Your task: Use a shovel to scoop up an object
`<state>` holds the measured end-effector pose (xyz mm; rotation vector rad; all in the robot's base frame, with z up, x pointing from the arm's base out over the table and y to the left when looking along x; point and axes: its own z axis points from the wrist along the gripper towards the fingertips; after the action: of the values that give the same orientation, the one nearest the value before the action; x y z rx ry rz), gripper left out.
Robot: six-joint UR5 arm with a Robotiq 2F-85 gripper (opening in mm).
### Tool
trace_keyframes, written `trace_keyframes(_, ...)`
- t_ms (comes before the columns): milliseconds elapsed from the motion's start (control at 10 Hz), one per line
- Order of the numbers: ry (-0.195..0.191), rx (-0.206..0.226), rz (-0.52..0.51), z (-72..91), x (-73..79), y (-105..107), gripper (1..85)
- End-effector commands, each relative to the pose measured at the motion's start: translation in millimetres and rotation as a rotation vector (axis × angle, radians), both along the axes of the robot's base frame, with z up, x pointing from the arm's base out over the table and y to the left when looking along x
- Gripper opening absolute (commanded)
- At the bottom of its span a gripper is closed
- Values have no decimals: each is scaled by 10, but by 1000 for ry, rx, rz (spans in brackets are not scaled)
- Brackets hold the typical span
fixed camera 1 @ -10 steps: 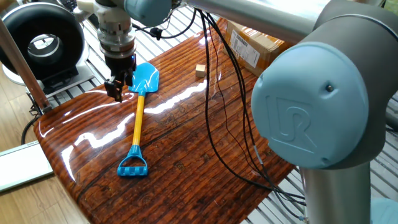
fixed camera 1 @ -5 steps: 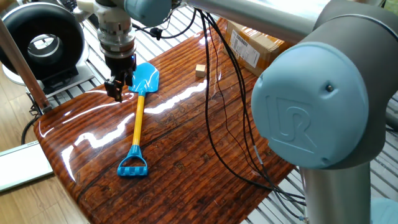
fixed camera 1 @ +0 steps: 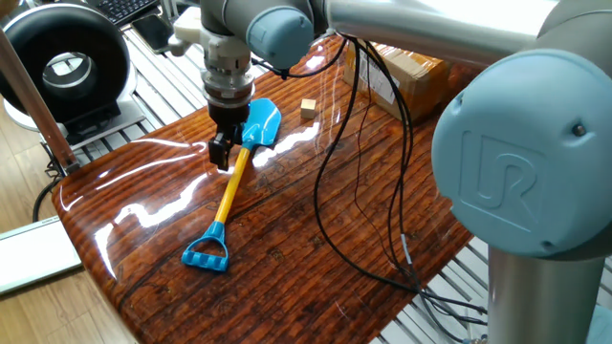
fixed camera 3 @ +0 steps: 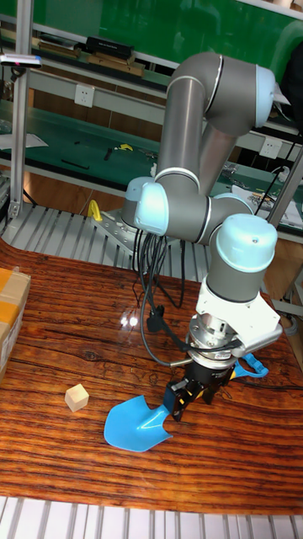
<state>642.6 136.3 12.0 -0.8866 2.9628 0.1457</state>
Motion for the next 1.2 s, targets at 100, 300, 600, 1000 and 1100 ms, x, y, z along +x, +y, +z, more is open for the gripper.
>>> trace_keyframes(100, 6, -1, -23, 12, 5, -11, 693)
trace_keyframes(300, 0, -7, -34, 10, 21, -27, 693)
trace_keyframes(600, -50, 10, -51, 21, 157, 12, 697)
trace_keyframes(1000, -33, 9, -70, 23, 124, 14, 697)
trace_keyframes(1100, -31, 6, -69, 43, 141, 26, 697)
